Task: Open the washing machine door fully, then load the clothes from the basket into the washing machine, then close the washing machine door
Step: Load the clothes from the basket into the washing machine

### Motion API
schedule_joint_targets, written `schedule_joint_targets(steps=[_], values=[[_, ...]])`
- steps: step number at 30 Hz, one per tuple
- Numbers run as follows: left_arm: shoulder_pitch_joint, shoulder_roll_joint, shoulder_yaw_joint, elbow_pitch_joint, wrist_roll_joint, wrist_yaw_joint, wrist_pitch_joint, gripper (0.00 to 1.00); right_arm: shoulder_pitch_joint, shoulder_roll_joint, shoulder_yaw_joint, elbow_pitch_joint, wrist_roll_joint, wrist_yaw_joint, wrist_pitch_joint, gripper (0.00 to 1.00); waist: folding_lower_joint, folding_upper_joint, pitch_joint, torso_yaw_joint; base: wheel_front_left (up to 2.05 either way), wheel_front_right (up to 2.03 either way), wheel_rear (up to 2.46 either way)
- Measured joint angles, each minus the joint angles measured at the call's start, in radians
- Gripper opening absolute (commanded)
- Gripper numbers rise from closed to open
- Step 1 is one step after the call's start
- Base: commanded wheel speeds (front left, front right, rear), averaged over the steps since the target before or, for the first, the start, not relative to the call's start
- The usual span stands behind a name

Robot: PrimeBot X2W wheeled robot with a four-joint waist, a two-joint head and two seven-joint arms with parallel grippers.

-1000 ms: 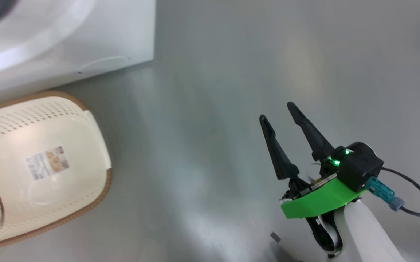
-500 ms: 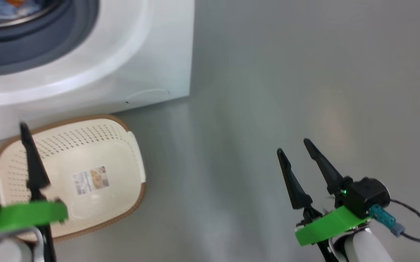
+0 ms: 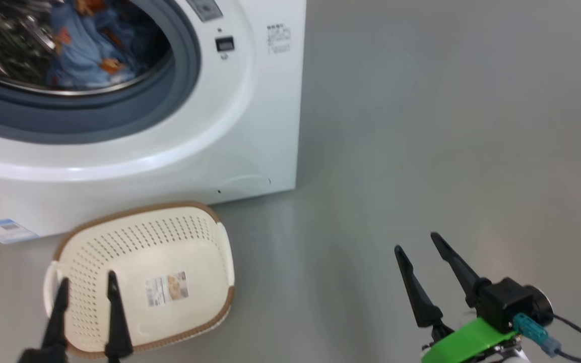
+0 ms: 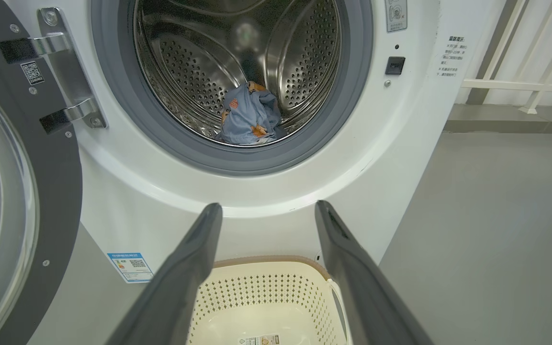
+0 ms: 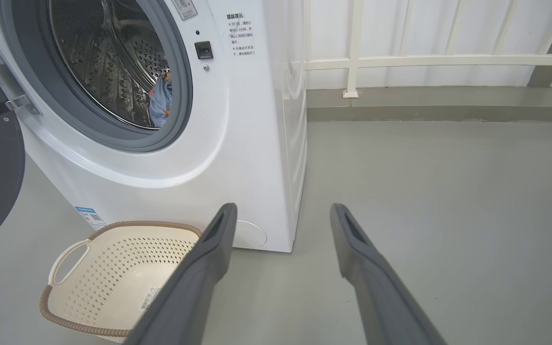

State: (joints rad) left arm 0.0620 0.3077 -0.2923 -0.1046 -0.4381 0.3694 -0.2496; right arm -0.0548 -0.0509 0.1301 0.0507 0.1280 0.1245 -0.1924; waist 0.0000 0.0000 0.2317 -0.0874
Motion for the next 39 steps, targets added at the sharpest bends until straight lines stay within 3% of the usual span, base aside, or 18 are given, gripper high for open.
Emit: schedule_joint_targets(steps=[18, 39], values=[[0.114, 0.018, -0.060, 0.003, 0.022, -0.022, 0.012, 1.00, 0.142, 0.002, -0.027, -0.088, -0.012, 0.000, 0.082, 1.00, 0.0000, 0.0000, -0.216, 0.069, 0.00, 0.00, 0.00], [0.123, 0.023, -0.077, -0.014, 0.023, -0.004, 0.033, 1.00, 0.178, 0.004, -0.067, -0.126, -0.014, 0.000, 0.099, 1.00, 0.0000, 0.0000, -0.253, 0.104, 0.00, 0.00, 0.00]])
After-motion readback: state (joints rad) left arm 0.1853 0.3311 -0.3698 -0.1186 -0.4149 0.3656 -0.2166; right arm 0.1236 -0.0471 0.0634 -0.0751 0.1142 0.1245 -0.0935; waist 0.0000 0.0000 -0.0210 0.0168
